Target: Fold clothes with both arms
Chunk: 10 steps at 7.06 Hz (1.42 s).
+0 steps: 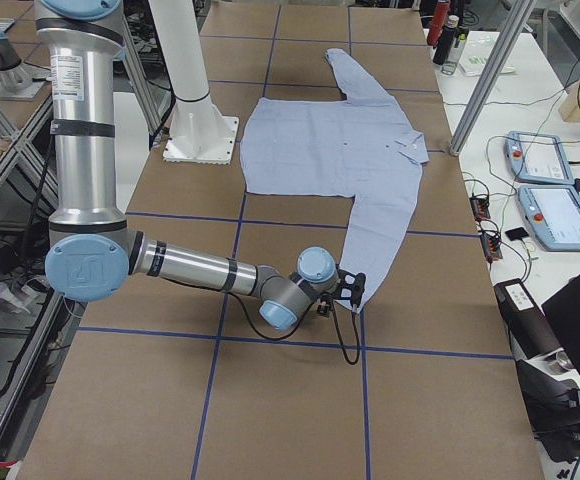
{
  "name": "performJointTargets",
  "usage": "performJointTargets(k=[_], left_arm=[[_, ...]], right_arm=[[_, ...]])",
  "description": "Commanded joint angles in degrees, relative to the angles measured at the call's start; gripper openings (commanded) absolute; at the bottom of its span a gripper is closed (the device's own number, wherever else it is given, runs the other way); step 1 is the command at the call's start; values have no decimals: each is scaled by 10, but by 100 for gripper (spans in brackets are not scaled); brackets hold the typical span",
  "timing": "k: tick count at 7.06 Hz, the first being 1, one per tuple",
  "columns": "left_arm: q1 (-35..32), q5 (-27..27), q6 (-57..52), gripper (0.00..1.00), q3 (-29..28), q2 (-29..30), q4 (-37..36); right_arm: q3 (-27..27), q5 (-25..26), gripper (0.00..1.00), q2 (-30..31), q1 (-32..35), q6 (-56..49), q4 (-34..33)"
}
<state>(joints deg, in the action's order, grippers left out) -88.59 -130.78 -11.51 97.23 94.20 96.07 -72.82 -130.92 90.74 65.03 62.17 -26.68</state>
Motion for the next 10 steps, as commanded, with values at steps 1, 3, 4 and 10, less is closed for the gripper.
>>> performJointTargets(k=[1, 3, 4, 10], left_arm=[[0, 0, 0, 99, 0, -1, 1], [0, 0, 0, 99, -1, -1, 0], [0, 0, 0, 99, -2, -2, 1], [0, 0, 0, 99, -5, -2, 1]], right_arm=[[0, 2, 77, -6, -18, 0, -6], [0, 1, 76, -5, -18, -5, -12], [-2, 1, 74, -5, -10, -9, -19], [0, 3, 62, -6, -8, -9, -28]])
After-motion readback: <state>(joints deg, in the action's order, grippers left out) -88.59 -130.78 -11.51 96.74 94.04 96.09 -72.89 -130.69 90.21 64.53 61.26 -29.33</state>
